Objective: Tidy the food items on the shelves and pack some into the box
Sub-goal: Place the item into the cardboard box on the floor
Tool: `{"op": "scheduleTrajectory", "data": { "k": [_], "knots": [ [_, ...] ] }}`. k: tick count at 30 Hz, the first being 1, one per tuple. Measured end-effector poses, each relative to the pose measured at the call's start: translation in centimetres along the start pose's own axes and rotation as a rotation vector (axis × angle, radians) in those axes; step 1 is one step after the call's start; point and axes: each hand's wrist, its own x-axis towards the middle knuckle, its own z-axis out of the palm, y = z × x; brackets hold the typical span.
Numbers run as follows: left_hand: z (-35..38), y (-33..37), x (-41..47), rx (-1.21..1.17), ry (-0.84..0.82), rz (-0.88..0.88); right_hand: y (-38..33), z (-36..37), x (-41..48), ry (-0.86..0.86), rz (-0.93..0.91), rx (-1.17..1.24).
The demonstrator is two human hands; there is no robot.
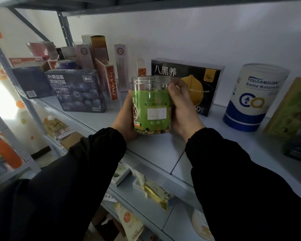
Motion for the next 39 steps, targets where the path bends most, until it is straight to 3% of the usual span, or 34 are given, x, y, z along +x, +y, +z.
{"op": "scheduleTrajectory", "data": {
  "k": [15, 19, 22, 26, 29, 35, 39],
  "knots": [
    [0.7, 0.3, -0.6, 0.042, -0.011, 0.018, 0.3, 0.1, -0.1, -0.004, -0.005, 0.005],
    [0.1, -0.2, 0.0, 0.044, 0.07, 0.042, 0.7, -0.1, 0.2, 0.11, 0.004, -0.255],
    [-0.2, -0.4, 0.5, 0.051, 0.146, 0.064, 0.7, -0.1, -0.5, 0.045, -0.003, -0.519],
    [-0.5, -0.2, 0.1, 0.086, 0.188, 0.089, 1.0, -1.0, -0.1, -0.081, -0.01, -0.407],
    [-0.8, -0.5, 0.5, 0.235, 0.219, 0.118, 1.2, -1.8, 0.6, 0.037, -0.004, -0.343],
    [-0.6, -0.7, 0.6, 0.241, 0.251, 0.161, 1.5, -2.1, 1.2, 0.241, -0.015, -0.281],
    [-0.3, -0.6, 0.3, 0.238, 0.206, 0.127, 1.0, -2.4, 0.9, 0.139, 0.03, -0.247]
  ]
}}
